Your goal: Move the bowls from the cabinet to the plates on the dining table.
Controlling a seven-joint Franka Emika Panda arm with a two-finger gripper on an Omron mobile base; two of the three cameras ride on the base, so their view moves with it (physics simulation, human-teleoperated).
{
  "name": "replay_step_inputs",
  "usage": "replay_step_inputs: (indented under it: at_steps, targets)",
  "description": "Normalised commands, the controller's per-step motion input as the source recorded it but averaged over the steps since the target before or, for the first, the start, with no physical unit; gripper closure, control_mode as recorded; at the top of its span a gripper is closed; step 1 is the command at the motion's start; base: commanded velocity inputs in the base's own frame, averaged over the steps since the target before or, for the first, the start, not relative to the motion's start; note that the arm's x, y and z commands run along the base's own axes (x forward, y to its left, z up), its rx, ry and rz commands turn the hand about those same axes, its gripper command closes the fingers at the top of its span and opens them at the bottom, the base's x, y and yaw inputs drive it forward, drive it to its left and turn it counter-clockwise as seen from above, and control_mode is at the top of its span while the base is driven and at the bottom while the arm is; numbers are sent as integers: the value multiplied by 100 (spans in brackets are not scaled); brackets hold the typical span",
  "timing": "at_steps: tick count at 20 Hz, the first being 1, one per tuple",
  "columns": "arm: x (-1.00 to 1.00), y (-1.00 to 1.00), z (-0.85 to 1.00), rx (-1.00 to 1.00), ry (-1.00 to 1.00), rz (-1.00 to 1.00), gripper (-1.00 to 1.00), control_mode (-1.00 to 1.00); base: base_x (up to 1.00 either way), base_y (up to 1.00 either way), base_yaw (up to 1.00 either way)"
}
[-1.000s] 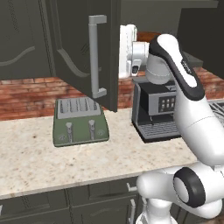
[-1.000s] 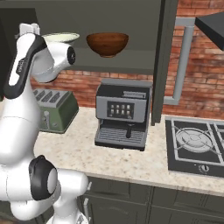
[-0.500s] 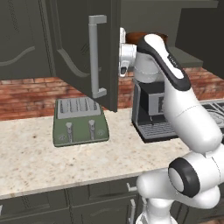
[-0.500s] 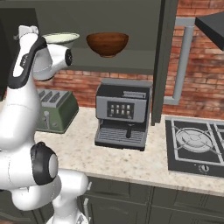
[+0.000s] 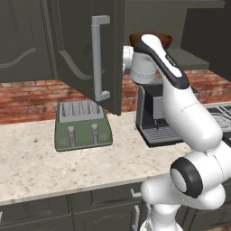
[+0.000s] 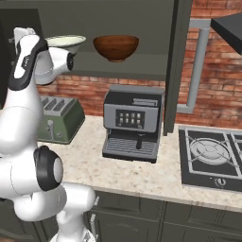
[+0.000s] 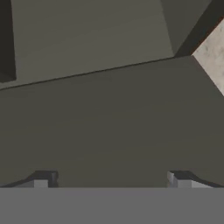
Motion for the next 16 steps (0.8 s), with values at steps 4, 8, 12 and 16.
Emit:
replay_step_inputs:
  at_steps: [4,8,12,16]
  targets:
    - [-9,14,0,0,-8,3,-100,-100,0,0,0]
    - [-14,11,0,0,-7,4,-100,-100,0,0,0]
    - [-21,11,0,1,-5,5,-100,-100,0,0,0]
    - [-38,1,3,6,-6,7,-100,-100,0,0,0]
